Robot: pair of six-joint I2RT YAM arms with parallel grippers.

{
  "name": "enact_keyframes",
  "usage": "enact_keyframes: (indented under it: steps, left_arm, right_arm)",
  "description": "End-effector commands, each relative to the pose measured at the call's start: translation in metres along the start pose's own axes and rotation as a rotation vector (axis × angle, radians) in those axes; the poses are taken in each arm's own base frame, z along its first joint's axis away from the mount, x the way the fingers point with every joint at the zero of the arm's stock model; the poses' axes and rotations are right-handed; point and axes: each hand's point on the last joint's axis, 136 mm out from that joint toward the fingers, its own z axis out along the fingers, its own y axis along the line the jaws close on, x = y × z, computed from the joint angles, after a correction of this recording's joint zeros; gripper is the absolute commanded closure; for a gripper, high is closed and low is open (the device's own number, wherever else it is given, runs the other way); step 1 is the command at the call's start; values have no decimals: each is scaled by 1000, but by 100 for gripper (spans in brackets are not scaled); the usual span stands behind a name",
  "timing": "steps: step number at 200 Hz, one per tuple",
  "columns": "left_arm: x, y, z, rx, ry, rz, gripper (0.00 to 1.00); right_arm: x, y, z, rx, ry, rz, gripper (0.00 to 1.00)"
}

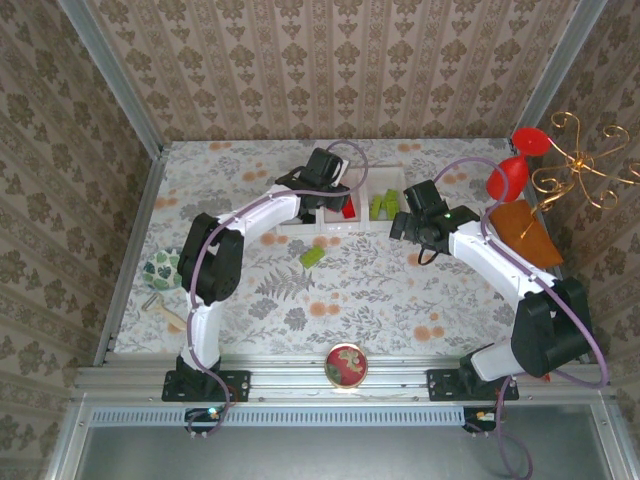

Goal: Sort the legos into containers by color
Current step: Place the lego in the container, then pick up the lego from the center of the table.

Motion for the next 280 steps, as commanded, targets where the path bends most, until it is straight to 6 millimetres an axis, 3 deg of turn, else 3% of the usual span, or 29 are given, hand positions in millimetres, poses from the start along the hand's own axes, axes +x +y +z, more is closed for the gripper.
enact_keyframes:
  steps: [1, 53, 102, 138, 181, 241, 280]
  left_arm:
    - [-13, 0, -11, -7, -29, 17, 56]
    - [-21, -1, -29, -8, -63, 13, 53]
    - [-37, -3, -74, -5, -153, -7, 48]
    - [-33, 3, -109, -13, -216, -62, 37]
    - [-4, 22, -139, -60, -238, -131, 25]
    - [56, 70, -175, -193, -258, -248, 1]
    - [91, 99, -192, -286, -267, -328, 0]
  right_arm:
    - [2, 0, 5, 7, 11, 11, 0]
    - [2, 2, 4, 3, 9, 6, 0]
    - [4, 4, 4, 9, 10, -6, 0]
    - [8, 11, 2, 33, 4, -44, 0]
    - [21, 35, -2, 28, 7, -110, 0]
    - [54, 99, 8, -23, 50, -218, 0]
    - [74, 145, 14, -56, 71, -282, 0]
